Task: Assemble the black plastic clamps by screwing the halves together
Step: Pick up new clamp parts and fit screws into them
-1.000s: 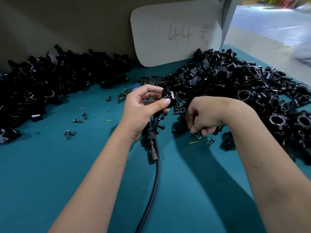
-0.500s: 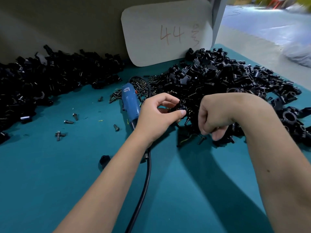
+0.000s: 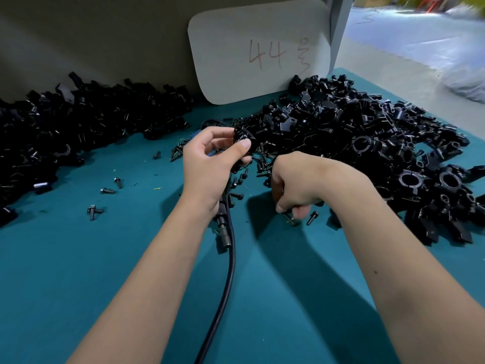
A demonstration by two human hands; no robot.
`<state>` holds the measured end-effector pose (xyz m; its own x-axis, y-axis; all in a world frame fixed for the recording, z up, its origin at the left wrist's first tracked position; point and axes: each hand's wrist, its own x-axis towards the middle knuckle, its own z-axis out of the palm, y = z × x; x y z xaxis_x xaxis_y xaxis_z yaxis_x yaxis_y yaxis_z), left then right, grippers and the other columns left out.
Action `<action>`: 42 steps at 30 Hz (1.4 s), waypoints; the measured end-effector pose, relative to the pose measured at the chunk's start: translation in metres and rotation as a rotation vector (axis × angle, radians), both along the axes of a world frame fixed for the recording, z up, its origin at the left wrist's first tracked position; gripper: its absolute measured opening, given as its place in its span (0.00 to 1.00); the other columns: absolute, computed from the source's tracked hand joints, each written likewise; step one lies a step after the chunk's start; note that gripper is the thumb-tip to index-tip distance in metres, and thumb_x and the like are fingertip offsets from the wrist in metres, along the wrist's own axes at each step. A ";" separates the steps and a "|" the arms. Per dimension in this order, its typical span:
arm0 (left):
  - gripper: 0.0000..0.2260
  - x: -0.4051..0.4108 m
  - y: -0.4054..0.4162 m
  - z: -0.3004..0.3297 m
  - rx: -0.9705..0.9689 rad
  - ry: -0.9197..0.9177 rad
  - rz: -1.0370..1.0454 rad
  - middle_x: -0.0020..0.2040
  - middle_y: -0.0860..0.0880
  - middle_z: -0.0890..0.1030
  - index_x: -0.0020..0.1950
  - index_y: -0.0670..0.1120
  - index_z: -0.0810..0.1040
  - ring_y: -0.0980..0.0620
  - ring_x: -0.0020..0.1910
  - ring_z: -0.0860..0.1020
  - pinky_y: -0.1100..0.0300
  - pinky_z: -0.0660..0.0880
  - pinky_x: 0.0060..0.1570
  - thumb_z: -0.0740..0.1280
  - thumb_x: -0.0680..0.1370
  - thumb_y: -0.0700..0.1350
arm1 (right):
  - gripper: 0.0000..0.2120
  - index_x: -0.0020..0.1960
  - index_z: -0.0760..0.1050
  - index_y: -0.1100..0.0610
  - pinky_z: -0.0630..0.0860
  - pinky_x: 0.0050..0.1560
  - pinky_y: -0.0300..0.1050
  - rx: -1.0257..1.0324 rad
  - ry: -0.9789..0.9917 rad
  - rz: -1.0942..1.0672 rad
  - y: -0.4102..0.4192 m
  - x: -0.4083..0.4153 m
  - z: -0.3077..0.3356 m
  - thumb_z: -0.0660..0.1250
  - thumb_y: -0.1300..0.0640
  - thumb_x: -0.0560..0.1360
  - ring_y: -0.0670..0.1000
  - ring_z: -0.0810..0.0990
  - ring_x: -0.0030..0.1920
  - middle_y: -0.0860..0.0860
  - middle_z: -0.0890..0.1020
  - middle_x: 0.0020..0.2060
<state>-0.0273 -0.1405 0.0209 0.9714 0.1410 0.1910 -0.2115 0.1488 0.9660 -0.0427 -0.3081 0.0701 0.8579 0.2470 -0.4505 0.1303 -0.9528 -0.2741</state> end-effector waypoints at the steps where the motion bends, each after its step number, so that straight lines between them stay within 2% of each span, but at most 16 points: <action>1: 0.07 0.000 0.002 0.000 -0.012 0.003 0.001 0.46 0.40 0.84 0.50 0.42 0.83 0.43 0.37 0.84 0.50 0.84 0.50 0.77 0.74 0.35 | 0.08 0.43 0.83 0.60 0.85 0.44 0.44 0.028 0.011 -0.026 -0.002 0.001 0.001 0.75 0.56 0.78 0.45 0.85 0.31 0.51 0.86 0.30; 3: 0.07 0.001 0.004 0.001 -0.037 0.008 -0.002 0.48 0.37 0.84 0.50 0.42 0.83 0.42 0.38 0.84 0.50 0.83 0.50 0.77 0.74 0.35 | 0.11 0.46 0.82 0.62 0.85 0.42 0.43 0.051 0.032 -0.101 -0.011 0.001 0.007 0.74 0.54 0.78 0.48 0.86 0.31 0.53 0.86 0.30; 6: 0.07 -0.001 0.003 0.003 -0.035 0.015 -0.023 0.51 0.35 0.84 0.50 0.42 0.83 0.43 0.38 0.84 0.50 0.83 0.49 0.77 0.74 0.36 | 0.13 0.50 0.83 0.65 0.85 0.44 0.45 -0.022 0.080 -0.203 -0.026 0.000 0.014 0.77 0.54 0.76 0.51 0.87 0.32 0.56 0.86 0.32; 12: 0.08 -0.006 -0.010 -0.001 0.020 0.027 -0.114 0.44 0.45 0.84 0.46 0.47 0.84 0.42 0.37 0.85 0.51 0.83 0.46 0.79 0.72 0.39 | 0.12 0.51 0.77 0.66 0.86 0.51 0.57 -0.031 0.088 -0.247 -0.025 -0.007 0.003 0.79 0.63 0.74 0.54 0.88 0.35 0.58 0.87 0.36; 15: 0.08 -0.007 -0.010 -0.004 0.048 0.027 -0.112 0.43 0.47 0.84 0.48 0.46 0.83 0.42 0.37 0.85 0.49 0.83 0.47 0.79 0.72 0.40 | 0.10 0.51 0.81 0.65 0.86 0.50 0.52 -0.044 0.068 -0.218 -0.022 -0.008 -0.003 0.77 0.61 0.75 0.51 0.88 0.36 0.54 0.88 0.38; 17: 0.08 -0.006 -0.008 -0.003 0.031 0.031 -0.105 0.43 0.47 0.84 0.47 0.46 0.83 0.43 0.37 0.85 0.50 0.83 0.47 0.79 0.72 0.39 | 0.06 0.48 0.83 0.63 0.85 0.44 0.45 -0.046 0.037 -0.172 -0.023 -0.011 -0.003 0.77 0.60 0.75 0.49 0.87 0.34 0.50 0.87 0.35; 20: 0.08 -0.003 -0.003 0.000 0.003 0.035 -0.100 0.45 0.44 0.84 0.48 0.45 0.83 0.42 0.37 0.85 0.52 0.83 0.46 0.79 0.72 0.39 | 0.02 0.46 0.84 0.61 0.86 0.41 0.45 0.122 0.047 -0.201 -0.032 -0.011 0.001 0.76 0.65 0.75 0.48 0.87 0.32 0.49 0.86 0.29; 23: 0.09 0.000 0.005 0.000 0.000 0.019 -0.082 0.45 0.42 0.83 0.49 0.44 0.83 0.43 0.37 0.84 0.54 0.82 0.45 0.79 0.72 0.38 | 0.07 0.47 0.83 0.55 0.86 0.40 0.47 0.362 -0.153 -0.212 -0.036 0.000 0.007 0.79 0.63 0.73 0.51 0.88 0.33 0.52 0.86 0.32; 26: 0.08 0.003 0.017 0.002 0.002 0.011 -0.023 0.46 0.42 0.84 0.49 0.43 0.82 0.45 0.37 0.84 0.53 0.82 0.46 0.77 0.74 0.35 | 0.07 0.48 0.83 0.58 0.86 0.37 0.46 0.698 -0.243 -0.212 -0.021 0.012 0.012 0.79 0.65 0.72 0.57 0.88 0.35 0.56 0.86 0.32; 27: 0.07 0.005 0.023 0.003 -0.006 0.011 0.002 0.46 0.43 0.84 0.49 0.42 0.82 0.45 0.37 0.84 0.53 0.82 0.47 0.77 0.74 0.34 | 0.07 0.48 0.83 0.59 0.86 0.37 0.47 0.738 -0.232 -0.202 -0.014 0.015 0.012 0.78 0.65 0.73 0.59 0.88 0.36 0.57 0.86 0.32; 29: 0.07 0.008 0.035 0.006 -0.047 0.015 0.039 0.44 0.45 0.85 0.48 0.43 0.82 0.46 0.37 0.84 0.54 0.83 0.46 0.76 0.75 0.34 | 0.06 0.47 0.83 0.60 0.86 0.39 0.48 0.661 -0.194 -0.171 -0.005 0.018 0.012 0.79 0.62 0.73 0.57 0.88 0.36 0.57 0.86 0.33; 32: 0.07 0.011 0.044 0.009 -0.120 0.027 0.042 0.42 0.48 0.86 0.47 0.45 0.82 0.45 0.38 0.85 0.57 0.82 0.44 0.75 0.76 0.34 | 0.12 0.43 0.83 0.60 0.84 0.36 0.41 0.240 -0.039 -0.130 -0.006 0.014 0.019 0.79 0.51 0.73 0.51 0.88 0.34 0.54 0.87 0.32; 34: 0.07 0.011 0.042 0.009 -0.127 0.026 0.027 0.43 0.47 0.86 0.48 0.44 0.82 0.45 0.39 0.84 0.57 0.82 0.44 0.76 0.75 0.34 | 0.18 0.40 0.79 0.61 0.84 0.40 0.42 0.021 0.106 -0.140 -0.006 0.005 0.021 0.79 0.48 0.72 0.51 0.88 0.33 0.55 0.87 0.32; 36: 0.07 0.008 0.033 0.007 -0.089 0.018 -0.001 0.44 0.45 0.86 0.48 0.43 0.82 0.44 0.39 0.85 0.55 0.82 0.46 0.76 0.75 0.34 | 0.18 0.39 0.78 0.61 0.86 0.47 0.48 -0.060 0.171 -0.154 -0.002 -0.006 0.016 0.81 0.49 0.71 0.53 0.88 0.34 0.55 0.86 0.31; 38: 0.07 0.006 0.024 0.004 -0.045 0.003 -0.034 0.46 0.42 0.85 0.49 0.42 0.82 0.43 0.38 0.84 0.53 0.82 0.47 0.77 0.75 0.34 | 0.17 0.43 0.78 0.63 0.86 0.50 0.51 -0.089 0.177 -0.158 0.003 -0.014 0.008 0.82 0.51 0.71 0.53 0.88 0.35 0.54 0.85 0.29; 42: 0.07 0.003 0.018 0.001 -0.015 -0.007 -0.045 0.45 0.43 0.84 0.49 0.42 0.82 0.44 0.38 0.84 0.54 0.82 0.47 0.77 0.74 0.35 | 0.08 0.44 0.80 0.62 0.85 0.48 0.48 -0.088 0.116 -0.143 0.004 -0.018 0.003 0.78 0.59 0.75 0.50 0.88 0.34 0.52 0.85 0.29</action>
